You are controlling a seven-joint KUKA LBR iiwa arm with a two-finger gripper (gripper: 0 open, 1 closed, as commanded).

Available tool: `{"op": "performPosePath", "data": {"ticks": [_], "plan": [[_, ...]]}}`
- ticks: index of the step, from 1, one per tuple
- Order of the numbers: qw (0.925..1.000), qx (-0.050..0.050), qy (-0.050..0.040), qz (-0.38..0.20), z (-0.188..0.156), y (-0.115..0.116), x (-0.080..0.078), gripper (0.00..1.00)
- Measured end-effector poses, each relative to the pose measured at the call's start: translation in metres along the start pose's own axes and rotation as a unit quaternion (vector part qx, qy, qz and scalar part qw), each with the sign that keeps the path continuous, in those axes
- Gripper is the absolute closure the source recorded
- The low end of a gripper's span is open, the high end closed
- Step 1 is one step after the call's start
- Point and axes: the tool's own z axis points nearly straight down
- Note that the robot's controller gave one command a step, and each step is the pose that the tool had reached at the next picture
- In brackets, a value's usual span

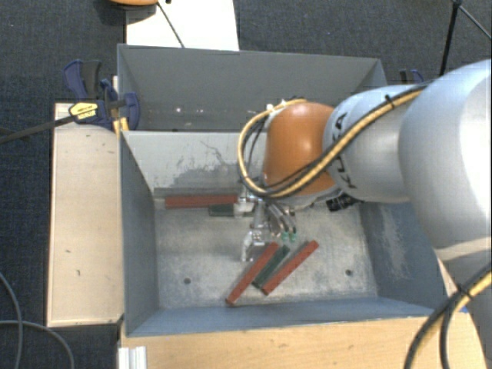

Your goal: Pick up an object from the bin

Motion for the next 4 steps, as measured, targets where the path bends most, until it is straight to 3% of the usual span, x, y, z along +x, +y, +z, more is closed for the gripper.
{"op": "performPosePath", "data": {"ticks": [1, 2, 3, 4], "plan": [[1.0000, 0.000, 0.0000, 0.000, 0.000, 0.000, 0.000, 0.00], [0.9998, 0.001, 0.0032, -0.017, -0.020, -0.021, -0.004, 0.00], [0.9805, 0.002, -0.0007, -0.196, 0.001, -0.088, 0.032, 1.00], [0.9807, 0.002, -0.0007, -0.196, 0.001, -0.088, 0.032, 1.00]]}}
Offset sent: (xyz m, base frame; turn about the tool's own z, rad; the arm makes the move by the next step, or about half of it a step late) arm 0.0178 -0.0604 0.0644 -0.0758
